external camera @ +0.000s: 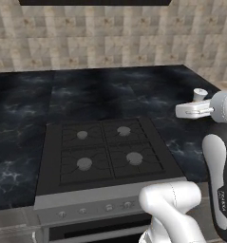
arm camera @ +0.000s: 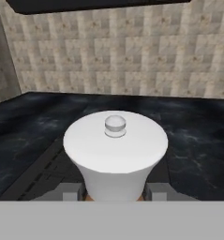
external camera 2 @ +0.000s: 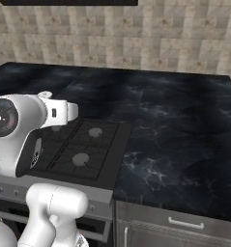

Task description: Take 2 condiments from the cabinet and move them on the counter near the stove.Make sure the condiments are lined up with each other, next to each other.

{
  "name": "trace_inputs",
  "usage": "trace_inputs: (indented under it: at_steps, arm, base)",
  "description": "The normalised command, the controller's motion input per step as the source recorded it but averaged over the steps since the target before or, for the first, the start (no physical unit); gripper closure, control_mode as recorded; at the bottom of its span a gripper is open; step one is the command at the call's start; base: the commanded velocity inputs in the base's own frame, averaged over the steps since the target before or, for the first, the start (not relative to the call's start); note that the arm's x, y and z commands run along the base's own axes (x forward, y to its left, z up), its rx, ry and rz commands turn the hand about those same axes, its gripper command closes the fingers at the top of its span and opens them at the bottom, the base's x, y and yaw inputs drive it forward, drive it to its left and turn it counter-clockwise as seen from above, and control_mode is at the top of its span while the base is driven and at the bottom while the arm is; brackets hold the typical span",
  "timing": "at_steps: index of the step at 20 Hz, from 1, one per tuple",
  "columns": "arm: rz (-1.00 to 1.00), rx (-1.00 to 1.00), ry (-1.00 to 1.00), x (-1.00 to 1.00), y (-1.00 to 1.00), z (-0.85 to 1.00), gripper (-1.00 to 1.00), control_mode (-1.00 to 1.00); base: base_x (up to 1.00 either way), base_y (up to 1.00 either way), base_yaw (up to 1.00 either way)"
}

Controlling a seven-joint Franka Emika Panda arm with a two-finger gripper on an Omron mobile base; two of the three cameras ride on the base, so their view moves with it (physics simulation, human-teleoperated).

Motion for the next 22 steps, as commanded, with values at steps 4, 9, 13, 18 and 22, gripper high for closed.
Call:
trace_inputs:
  at_steps: [4, 9, 13, 18, 22]
  arm:
    - [0.0, 0.0, 0.0, 0.0, 0.0, 0.0, 1.0, 1.0]
    - [0.0, 0.0, 0.0, 0.0, 0.0, 0.0, 1.0, 1.0]
    - [0.0, 0.0, 0.0, 0.0, 0.0, 0.0, 1.0, 1.0]
    - [0.0, 0.0, 0.0, 0.0, 0.0, 0.0, 1.0, 1.0]
    - [0.0, 0.0, 0.0, 0.0, 0.0, 0.0, 1.0, 1.0]
  base:
    - [0.56, 0.0, 0.05]
    - [0.3, 0.0, 0.01]
    - [0.01, 0.0, 0.0]
    - [0.0, 0.0, 0.0]
    - [0.0, 0.0, 0.0]
